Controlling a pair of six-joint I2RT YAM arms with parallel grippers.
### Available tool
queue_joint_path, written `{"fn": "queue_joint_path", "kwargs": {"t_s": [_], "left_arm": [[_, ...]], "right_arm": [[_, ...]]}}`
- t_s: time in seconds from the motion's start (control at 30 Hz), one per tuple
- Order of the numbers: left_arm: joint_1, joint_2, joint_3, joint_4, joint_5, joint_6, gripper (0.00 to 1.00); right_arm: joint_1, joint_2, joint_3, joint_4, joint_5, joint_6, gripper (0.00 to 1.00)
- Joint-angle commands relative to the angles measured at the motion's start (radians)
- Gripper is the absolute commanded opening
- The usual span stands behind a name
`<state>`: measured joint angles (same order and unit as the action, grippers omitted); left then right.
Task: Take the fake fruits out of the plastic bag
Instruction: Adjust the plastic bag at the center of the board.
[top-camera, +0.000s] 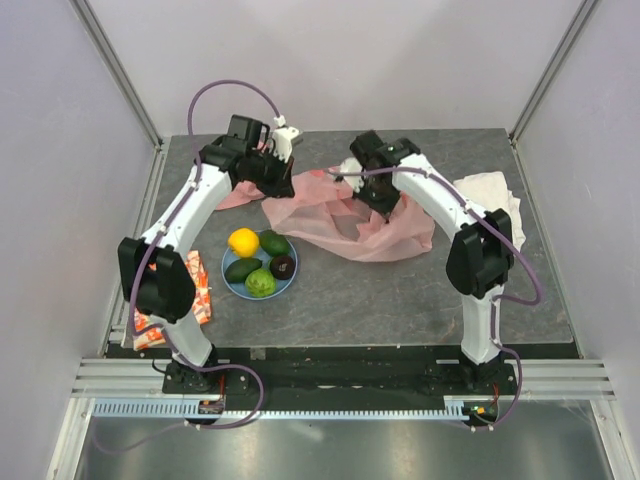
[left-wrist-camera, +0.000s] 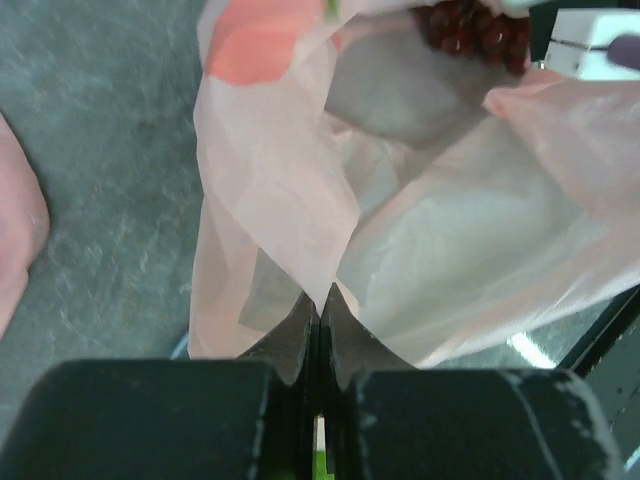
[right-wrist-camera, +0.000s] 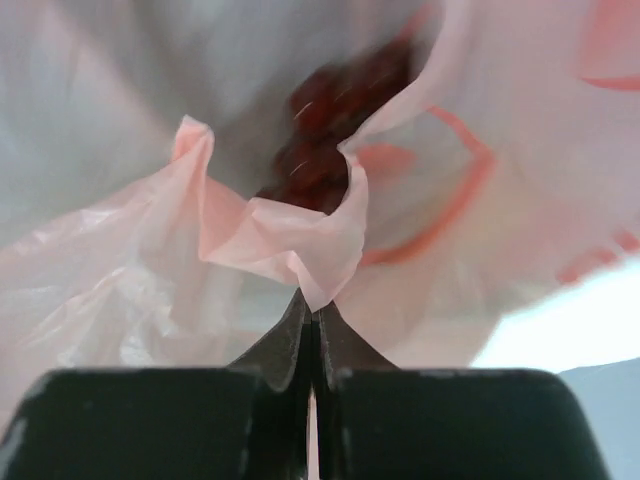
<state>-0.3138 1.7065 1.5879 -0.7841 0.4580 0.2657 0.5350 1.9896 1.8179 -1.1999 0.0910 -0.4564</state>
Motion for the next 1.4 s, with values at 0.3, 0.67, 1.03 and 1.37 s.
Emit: {"fn": "queue_joint_path", "kwargs": {"t_s": [0.3, 0.67, 1.03, 1.37], "left_arm": [[0.048, 0.346, 0.765, 0.133, 0.153, -0.195, 0.02], [0.045, 0.018, 0.649, 0.298, 0.197, -0.214, 0.02], [0.003, -0.410, -0.278, 0.258, 0.260, -0.258, 0.02], [-0.034, -0.392, -0.309, 0.362, 0.248, -0.396, 0.02]], "right_arm": [[-0.216, 0.120, 0.561, 0.482, -0.025, 0.068, 0.00], [-0.250, -0.257, 0.283, 0.813, -0.034, 0.024, 0.00], [-0.262, -0.754, -0.745, 0.700, -0.148, -0.024, 0.00], [-0.260, -0.733, -0.383, 0.399, -0.457, 0.014, 0.87]]}}
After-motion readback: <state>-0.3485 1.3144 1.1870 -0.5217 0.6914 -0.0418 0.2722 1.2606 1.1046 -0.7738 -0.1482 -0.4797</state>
